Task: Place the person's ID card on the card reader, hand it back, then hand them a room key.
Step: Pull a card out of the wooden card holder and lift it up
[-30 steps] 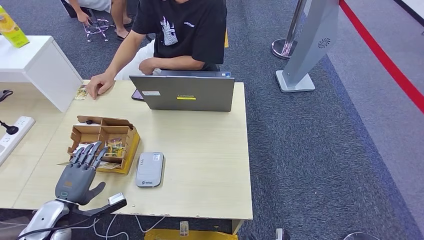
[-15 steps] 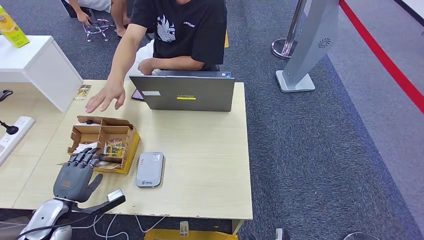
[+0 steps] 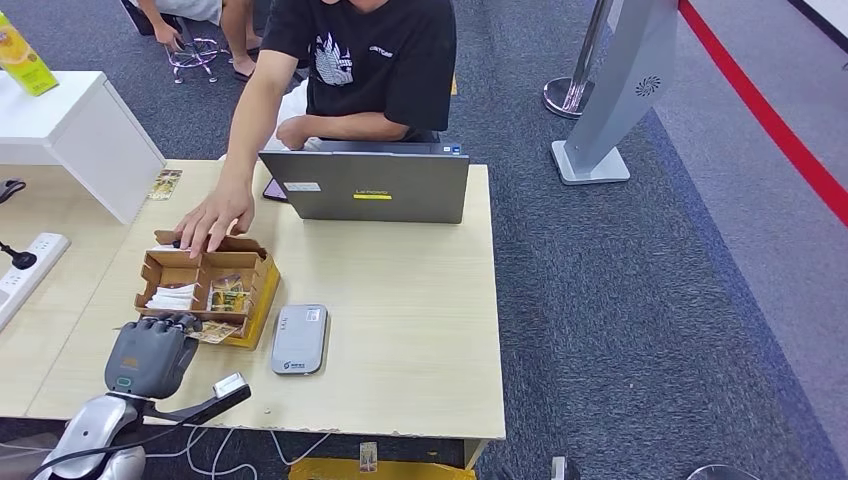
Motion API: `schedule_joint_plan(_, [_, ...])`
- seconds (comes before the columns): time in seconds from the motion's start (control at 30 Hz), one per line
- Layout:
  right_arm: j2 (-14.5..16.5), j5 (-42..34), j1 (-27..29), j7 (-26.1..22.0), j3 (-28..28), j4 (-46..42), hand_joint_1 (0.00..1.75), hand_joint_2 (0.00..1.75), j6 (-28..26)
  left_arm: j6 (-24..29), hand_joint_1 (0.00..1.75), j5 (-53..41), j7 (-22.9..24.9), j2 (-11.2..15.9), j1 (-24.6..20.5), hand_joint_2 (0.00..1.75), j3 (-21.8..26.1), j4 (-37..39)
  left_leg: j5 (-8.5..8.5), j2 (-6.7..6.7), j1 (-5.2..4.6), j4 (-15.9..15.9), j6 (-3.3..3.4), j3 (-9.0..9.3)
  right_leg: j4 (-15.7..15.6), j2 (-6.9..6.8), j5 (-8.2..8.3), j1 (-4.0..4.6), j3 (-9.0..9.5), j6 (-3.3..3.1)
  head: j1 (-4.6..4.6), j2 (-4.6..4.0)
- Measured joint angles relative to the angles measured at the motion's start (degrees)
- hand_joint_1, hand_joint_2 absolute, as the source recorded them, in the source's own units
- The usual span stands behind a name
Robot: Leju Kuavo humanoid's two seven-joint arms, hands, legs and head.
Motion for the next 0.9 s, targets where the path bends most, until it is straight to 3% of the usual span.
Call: schedule_joint_plan(0.9, [0.0, -0.17, 0.0, 0.01, 0.0, 0.0, 0.0, 1.75, -0.03, 1.44, 1.75, 0.11, -0.01, -0.94, 0.0, 1.75, 1.11, 0.0, 0.0, 0.0, 0.0, 0.0, 0.0, 0.0, 0.0, 0.0, 0.0, 0.0, 0.0, 0.0, 0.0, 0.0])
